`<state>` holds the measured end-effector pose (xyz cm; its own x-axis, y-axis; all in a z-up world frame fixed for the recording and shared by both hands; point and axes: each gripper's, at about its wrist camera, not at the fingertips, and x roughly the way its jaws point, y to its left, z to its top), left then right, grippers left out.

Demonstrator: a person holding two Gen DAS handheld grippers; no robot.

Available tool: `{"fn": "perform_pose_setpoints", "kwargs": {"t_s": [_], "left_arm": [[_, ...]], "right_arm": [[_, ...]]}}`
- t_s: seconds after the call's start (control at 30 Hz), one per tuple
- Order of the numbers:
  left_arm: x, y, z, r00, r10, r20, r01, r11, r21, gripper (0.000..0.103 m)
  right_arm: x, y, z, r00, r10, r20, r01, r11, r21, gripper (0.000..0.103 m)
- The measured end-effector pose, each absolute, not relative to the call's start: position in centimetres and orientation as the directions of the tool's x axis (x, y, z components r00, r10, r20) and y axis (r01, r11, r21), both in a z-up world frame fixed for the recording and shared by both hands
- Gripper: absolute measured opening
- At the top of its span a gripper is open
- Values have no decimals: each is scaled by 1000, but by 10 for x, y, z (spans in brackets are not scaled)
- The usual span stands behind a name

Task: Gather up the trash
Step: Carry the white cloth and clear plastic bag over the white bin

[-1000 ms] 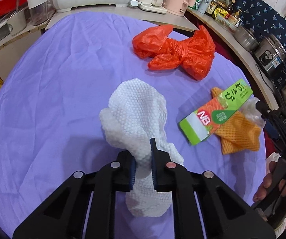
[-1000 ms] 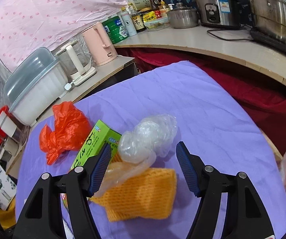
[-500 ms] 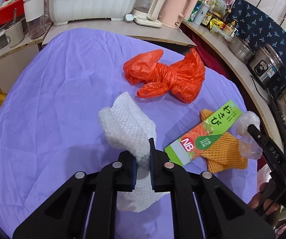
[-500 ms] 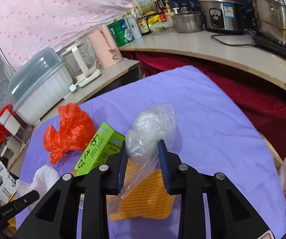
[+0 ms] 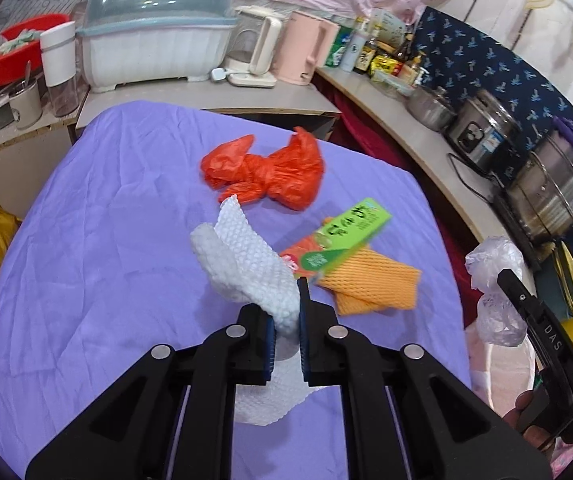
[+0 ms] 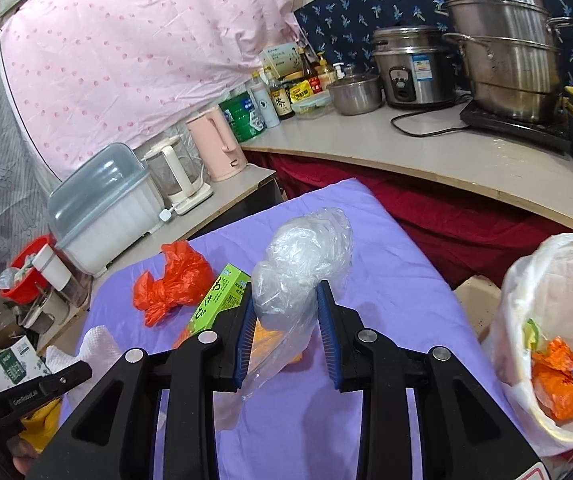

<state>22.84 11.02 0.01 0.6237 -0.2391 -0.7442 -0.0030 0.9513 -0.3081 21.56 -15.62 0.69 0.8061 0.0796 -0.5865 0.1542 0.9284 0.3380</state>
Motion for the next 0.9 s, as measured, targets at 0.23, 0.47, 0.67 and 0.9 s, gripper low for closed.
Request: {"fn": "perform_pose_setpoints", "kwargs": {"t_s": [0.23,0.47,0.67,0.9], "left_arm": [[190,68,21,630,-280,-724,95,953,-286,9],[157,23,27,612,-323,-722,192,946,-260,9],[136,-18,31,592,-360,-721,277,931,-238,9],[123,-63,32,566,-392,-725,353,910,-216,9]], "right_arm": [[162,-177,22,826,65,-559,170,918,358,28],[116,-204,25,833,33,-552,209,906,369,28],[82,-232,22,833,-8,-553,258,890,376,28],[51,-269,13,825,-61,-562,327,863,385,28]]}}
